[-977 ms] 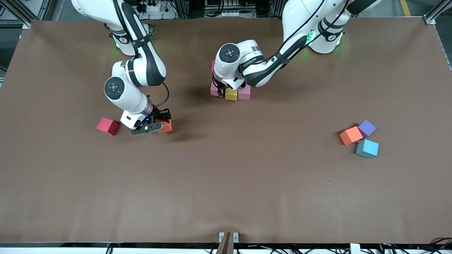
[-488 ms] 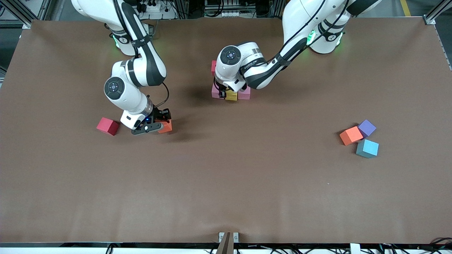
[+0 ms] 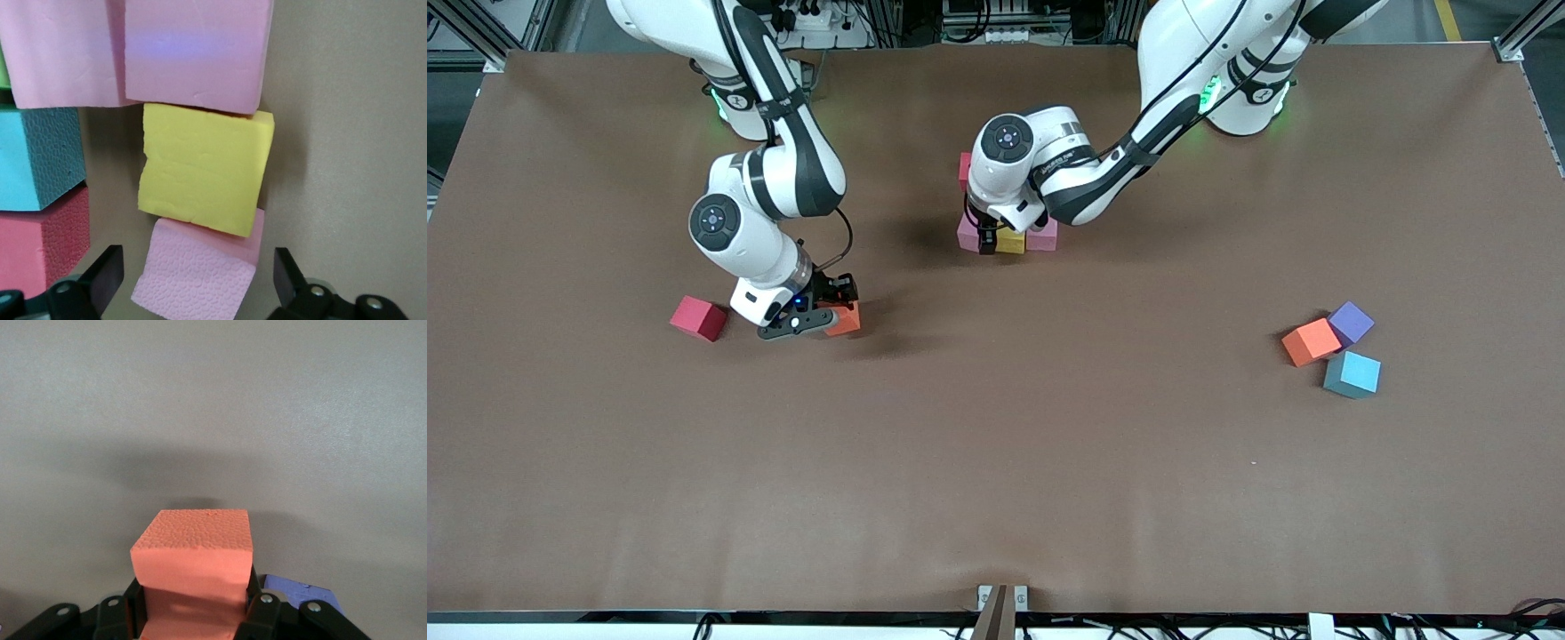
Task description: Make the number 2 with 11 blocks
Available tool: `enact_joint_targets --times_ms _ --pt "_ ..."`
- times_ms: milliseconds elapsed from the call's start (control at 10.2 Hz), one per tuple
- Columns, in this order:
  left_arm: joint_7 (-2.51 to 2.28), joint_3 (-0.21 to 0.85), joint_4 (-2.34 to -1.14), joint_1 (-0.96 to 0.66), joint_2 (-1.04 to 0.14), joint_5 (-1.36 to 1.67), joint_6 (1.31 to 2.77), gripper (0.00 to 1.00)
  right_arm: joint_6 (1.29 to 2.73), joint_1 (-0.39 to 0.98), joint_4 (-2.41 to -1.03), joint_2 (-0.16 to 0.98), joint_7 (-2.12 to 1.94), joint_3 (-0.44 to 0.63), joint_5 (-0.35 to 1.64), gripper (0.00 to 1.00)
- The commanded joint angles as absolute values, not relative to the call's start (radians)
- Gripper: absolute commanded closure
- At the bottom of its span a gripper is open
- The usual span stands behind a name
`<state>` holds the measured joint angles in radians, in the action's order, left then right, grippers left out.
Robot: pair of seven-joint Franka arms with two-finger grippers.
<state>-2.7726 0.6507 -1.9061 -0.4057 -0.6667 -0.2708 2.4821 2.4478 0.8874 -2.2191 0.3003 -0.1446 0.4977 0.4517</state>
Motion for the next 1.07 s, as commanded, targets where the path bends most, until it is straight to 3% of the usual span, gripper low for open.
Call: enact_joint_targets --times_ms 0,586,977 --pt "-2.958 0.646 -1.898 -0.426 -0.672 -0.333 2.491 0.0 2.445 0.874 -2.223 0.288 -0.158 0.491 0.457 0.84" --pt "-2.956 0.647 -1.901 -0.446 -0.658 -0.336 2.488 0.0 2.448 0.997 -2.178 0.293 0.122 0.482 0.468 0.87" --pt "-2.945 0.65 -1.907 -0.443 -0.62 -0.336 2.468 0.0 2.439 1.075 -2.117 0.354 0.297 0.482 0.468 0.88"
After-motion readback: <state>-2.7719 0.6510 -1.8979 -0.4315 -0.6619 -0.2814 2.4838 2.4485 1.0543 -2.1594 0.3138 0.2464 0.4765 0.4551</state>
